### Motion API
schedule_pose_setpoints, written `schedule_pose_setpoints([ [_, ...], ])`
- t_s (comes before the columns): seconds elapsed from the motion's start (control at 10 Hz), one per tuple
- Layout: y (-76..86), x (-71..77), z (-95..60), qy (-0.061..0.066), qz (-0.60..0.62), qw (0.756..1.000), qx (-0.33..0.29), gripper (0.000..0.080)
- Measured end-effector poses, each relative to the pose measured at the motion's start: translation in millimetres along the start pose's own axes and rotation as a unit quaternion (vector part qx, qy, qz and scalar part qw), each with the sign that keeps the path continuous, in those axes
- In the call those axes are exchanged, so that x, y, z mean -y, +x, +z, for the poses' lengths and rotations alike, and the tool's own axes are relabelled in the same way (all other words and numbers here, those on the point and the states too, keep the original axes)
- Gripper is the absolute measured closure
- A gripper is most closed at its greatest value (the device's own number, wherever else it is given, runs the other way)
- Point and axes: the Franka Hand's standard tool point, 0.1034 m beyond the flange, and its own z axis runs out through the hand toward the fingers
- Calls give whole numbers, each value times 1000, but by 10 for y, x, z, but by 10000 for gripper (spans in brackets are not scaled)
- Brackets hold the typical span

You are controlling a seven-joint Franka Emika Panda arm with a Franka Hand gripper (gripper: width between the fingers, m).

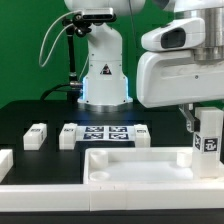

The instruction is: Assemble desk

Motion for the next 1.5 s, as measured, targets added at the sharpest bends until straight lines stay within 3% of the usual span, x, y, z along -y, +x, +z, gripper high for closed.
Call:
schedule_pose_setpoints([
  [0.2, 10, -10, 8, 3, 146, 989, -6, 506],
  [0.3, 11, -7, 10, 2, 235, 972, -4, 506],
  [0.4, 11, 5, 17, 2, 312, 950, -3, 506],
  [0.5, 9, 27, 24, 9, 431, 902, 2, 506],
  [1.0, -1, 54, 27, 16, 570, 821, 10, 506],
  [1.1, -2, 70, 31, 28, 646, 763, 17, 506],
  [1.3, 25, 89, 37, 54, 739, 671, 22, 506],
  [1.4, 36, 121, 37, 71, 793, 606, 13, 506],
  [1.5, 41, 119, 35, 80, 808, 584, 12, 506],
])
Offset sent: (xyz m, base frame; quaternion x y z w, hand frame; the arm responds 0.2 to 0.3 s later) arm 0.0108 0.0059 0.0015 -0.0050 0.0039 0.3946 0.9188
